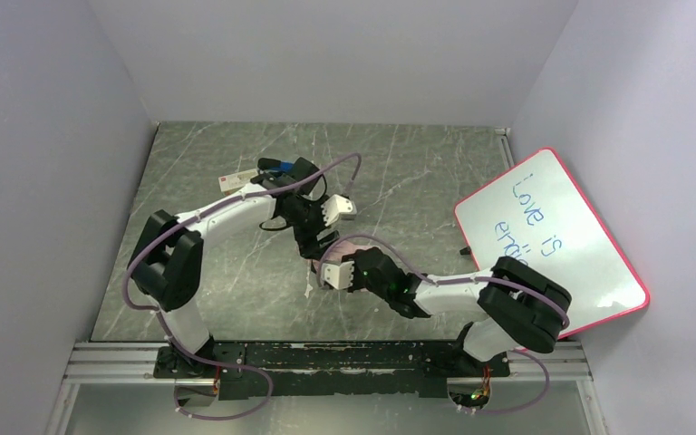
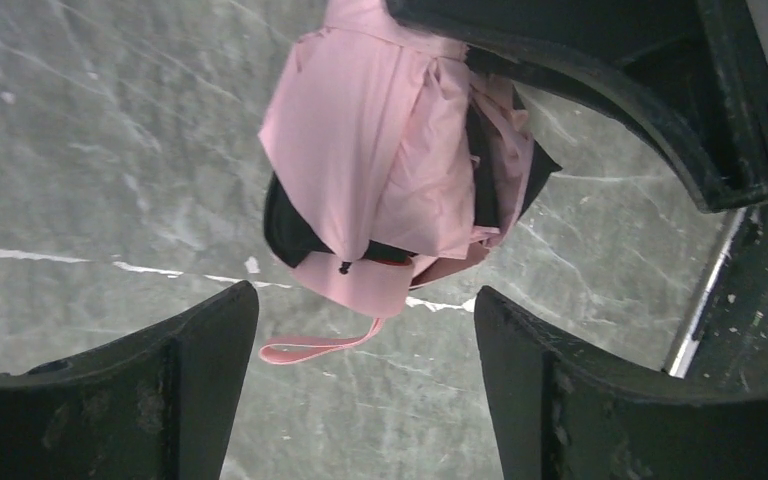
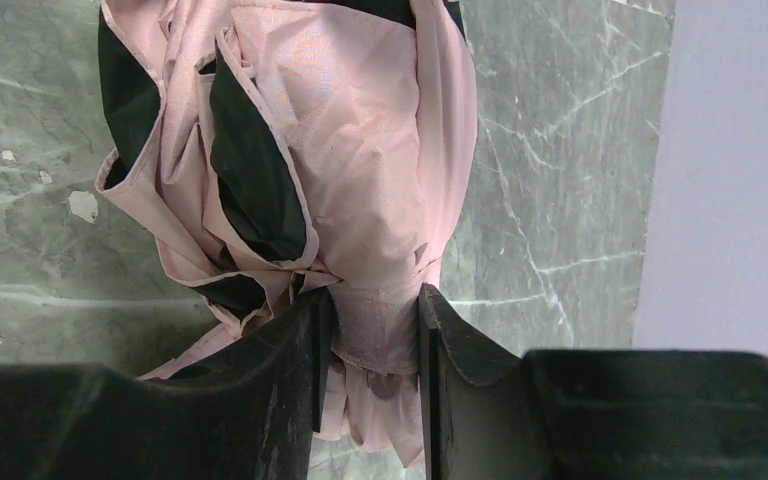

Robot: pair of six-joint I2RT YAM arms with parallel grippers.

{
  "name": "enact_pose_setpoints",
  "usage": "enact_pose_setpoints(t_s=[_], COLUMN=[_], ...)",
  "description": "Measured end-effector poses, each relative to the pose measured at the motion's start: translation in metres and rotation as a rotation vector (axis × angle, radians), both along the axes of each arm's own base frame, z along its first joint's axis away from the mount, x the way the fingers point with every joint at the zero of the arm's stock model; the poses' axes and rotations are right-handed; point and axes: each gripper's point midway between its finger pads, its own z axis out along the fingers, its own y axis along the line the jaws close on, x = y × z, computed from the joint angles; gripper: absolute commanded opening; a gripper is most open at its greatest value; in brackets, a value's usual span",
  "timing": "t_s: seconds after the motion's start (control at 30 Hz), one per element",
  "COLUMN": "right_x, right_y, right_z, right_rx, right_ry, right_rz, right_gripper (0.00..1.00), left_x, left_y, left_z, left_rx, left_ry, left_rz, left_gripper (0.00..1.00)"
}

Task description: Put away the umbrella

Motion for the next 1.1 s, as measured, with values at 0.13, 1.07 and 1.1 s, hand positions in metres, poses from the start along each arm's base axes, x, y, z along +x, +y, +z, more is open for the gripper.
enact_pose_setpoints(t_s=[0.13,1.07,1.1], right_x=[-0.002,-0.005,-0.004], right_y=[0.0,0.0,0.0], right_z=[0.0,-0.002,-0.002], right_rx=[-0.012,-0.028,-0.029], right_ry=[-0.038,-0.081,-0.083], right_rz=[-0.009,-0.041,-0.042], right_gripper=[0.06,0.05,0.05], left_x=[-0.002,-0.021,-0.022], left_y=[-0.003,-0.035,-0.035], left_z=[0.0,-0.054,-0.057], left_rx=[0.0,0.03,0.032], left_ry=[0.03,0.176,0.179], left_rz=[-0.029,-0.154,-0.155], left_gripper=[0.88,0.95,0.92])
